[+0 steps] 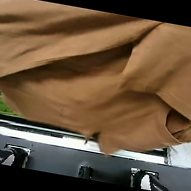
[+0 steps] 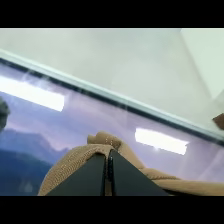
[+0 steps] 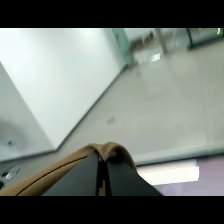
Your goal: Fold the clothes and pants, and hang the long-sleeved shirts on hangers.
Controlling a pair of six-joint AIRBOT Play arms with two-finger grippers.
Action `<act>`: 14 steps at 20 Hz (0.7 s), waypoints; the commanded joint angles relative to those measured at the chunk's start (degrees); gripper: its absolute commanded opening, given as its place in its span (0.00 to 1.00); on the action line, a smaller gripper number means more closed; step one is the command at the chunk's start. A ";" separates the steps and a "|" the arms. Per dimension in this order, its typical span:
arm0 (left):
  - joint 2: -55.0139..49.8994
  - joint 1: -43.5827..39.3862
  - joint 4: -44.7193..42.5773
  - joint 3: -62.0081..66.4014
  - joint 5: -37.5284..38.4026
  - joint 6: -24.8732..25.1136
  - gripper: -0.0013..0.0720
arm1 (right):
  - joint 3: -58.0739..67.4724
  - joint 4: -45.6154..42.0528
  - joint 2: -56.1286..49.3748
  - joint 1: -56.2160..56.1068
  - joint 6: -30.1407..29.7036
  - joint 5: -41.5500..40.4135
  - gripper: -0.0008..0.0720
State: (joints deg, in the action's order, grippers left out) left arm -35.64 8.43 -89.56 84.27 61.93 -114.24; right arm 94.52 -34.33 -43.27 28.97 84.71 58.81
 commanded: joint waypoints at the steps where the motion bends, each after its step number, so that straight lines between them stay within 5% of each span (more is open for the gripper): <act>1: -5.53 0.04 0.59 -5.49 0.15 -0.83 0.04 | -0.24 -0.37 -12.00 -0.50 5.57 11.26 0.05; 4: -15.43 0.04 0.61 -11.61 -0.09 -0.85 0.04 | -1.27 -9.70 -25.81 -10.43 4.07 11.37 0.05; 8: -32.50 -0.04 0.66 -15.37 -4.09 -0.83 0.04 | -1.27 -27.23 -44.44 -23.30 9.31 2.27 0.05; 14: -51.58 -0.04 4.68 -15.02 -14.34 -0.81 0.04 | -1.27 -27.65 -60.41 -29.29 14.62 -12.26 0.05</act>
State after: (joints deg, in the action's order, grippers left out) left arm -79.24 8.43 -87.37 69.52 52.25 -115.07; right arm 93.25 -59.83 -96.82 2.66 95.94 53.01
